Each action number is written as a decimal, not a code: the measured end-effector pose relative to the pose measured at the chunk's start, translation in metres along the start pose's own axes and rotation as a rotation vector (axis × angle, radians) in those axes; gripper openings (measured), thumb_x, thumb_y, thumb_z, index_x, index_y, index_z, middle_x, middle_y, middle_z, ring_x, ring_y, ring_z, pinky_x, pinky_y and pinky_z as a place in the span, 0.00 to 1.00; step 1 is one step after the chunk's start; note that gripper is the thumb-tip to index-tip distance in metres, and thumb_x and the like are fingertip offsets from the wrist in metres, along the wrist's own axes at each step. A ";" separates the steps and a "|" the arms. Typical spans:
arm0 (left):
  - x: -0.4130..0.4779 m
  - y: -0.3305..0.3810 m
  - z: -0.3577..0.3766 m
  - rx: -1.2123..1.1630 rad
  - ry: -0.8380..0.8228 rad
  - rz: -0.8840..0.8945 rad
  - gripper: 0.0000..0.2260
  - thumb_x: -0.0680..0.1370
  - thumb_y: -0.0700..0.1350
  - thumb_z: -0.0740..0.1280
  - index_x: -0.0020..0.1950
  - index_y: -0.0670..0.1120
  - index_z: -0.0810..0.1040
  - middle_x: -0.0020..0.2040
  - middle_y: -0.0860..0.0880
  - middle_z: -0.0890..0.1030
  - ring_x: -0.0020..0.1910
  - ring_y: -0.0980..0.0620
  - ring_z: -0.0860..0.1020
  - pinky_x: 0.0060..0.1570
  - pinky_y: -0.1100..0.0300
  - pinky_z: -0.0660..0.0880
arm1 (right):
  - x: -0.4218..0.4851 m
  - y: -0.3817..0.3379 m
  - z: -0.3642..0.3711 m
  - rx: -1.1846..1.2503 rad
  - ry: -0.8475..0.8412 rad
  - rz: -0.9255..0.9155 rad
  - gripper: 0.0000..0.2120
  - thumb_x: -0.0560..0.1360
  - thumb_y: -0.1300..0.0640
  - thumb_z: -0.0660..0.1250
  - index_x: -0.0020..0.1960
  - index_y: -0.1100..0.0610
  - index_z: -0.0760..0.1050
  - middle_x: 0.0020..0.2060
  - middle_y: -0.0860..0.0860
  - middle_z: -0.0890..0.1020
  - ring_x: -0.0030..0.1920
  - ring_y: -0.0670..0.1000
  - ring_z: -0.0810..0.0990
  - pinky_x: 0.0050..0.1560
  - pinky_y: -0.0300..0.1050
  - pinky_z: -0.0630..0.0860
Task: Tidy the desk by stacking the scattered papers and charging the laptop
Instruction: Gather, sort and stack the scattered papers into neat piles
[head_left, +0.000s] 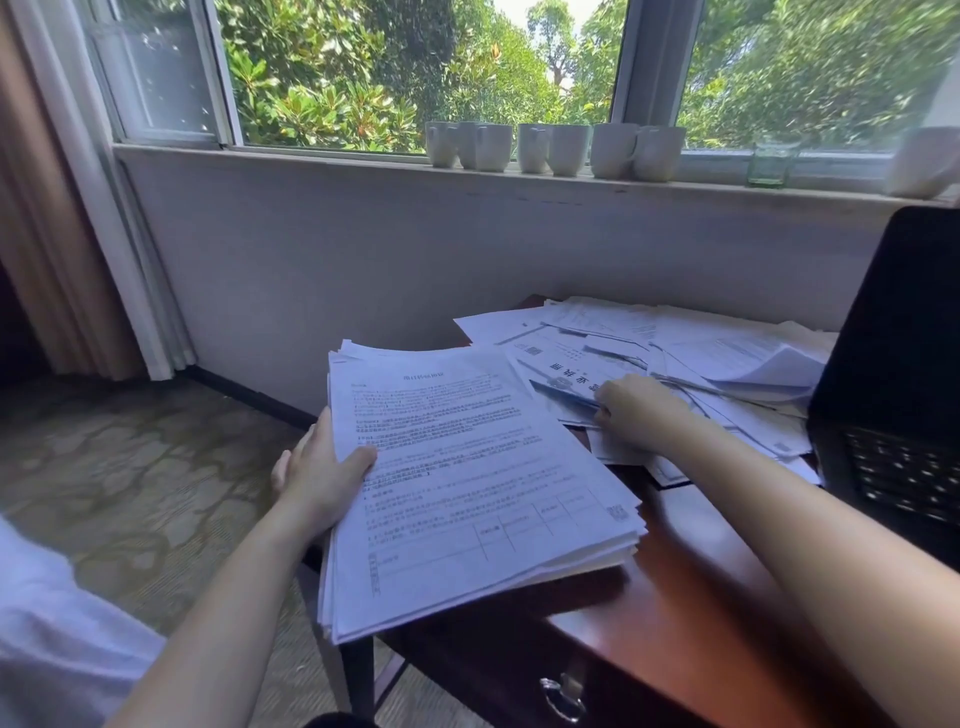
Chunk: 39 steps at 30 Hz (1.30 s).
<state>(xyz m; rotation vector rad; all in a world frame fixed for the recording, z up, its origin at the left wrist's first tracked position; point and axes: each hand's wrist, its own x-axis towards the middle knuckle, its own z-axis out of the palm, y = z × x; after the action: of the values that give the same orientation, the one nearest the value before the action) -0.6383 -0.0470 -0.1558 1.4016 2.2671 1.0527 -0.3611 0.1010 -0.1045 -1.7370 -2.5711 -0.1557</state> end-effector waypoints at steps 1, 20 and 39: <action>-0.001 0.001 -0.001 -0.007 -0.005 -0.004 0.27 0.65 0.56 0.54 0.62 0.50 0.67 0.58 0.52 0.76 0.63 0.48 0.70 0.64 0.50 0.55 | 0.001 0.002 -0.001 0.003 0.030 0.008 0.11 0.74 0.64 0.56 0.34 0.59 0.63 0.39 0.58 0.73 0.39 0.57 0.70 0.33 0.42 0.63; -0.008 0.034 -0.014 -0.492 0.096 -0.277 0.30 0.75 0.36 0.67 0.74 0.43 0.59 0.53 0.46 0.73 0.49 0.47 0.74 0.48 0.55 0.72 | -0.037 -0.027 -0.075 0.266 0.580 -0.015 0.09 0.78 0.59 0.56 0.46 0.59 0.74 0.43 0.61 0.80 0.44 0.64 0.76 0.38 0.46 0.63; -0.020 0.045 -0.022 -0.638 -0.101 -0.274 0.07 0.76 0.31 0.62 0.46 0.35 0.79 0.35 0.43 0.82 0.35 0.45 0.79 0.37 0.57 0.75 | -0.094 -0.119 -0.035 0.922 -0.324 -0.567 0.14 0.80 0.56 0.60 0.53 0.65 0.78 0.48 0.57 0.84 0.41 0.45 0.78 0.46 0.43 0.74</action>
<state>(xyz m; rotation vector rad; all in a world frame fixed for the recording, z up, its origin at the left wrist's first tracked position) -0.6111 -0.0616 -0.1120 0.8336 1.7475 1.3977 -0.4366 -0.0337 -0.0848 -0.7310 -2.5551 1.1704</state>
